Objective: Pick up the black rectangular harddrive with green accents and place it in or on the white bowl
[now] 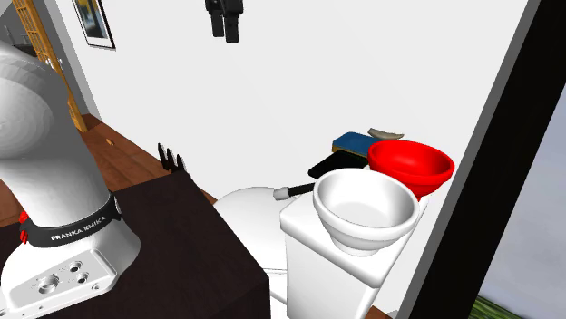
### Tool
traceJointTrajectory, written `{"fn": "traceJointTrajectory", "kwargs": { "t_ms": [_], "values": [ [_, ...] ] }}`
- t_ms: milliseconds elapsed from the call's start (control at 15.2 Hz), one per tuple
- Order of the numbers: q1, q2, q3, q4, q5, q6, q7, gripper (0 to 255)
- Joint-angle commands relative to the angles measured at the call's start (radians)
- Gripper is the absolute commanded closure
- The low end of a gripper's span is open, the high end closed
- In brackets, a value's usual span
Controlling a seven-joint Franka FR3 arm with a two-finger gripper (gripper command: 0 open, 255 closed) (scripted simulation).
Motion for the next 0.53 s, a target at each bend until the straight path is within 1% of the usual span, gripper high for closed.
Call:
{"fn": "traceJointTrajectory", "kwargs": {
  "t_ms": [0,264,462],
  "values": [
    [0.0,0.0,0.0,0.0,0.0,0.0,0.0,0],
    [0.005,0.094,0.145,-0.041,-0.101,0.136,0.096,0],
    [-0.008,0.19,0.253,-0.056,-0.201,0.226,0.19,0]
  ]
}}
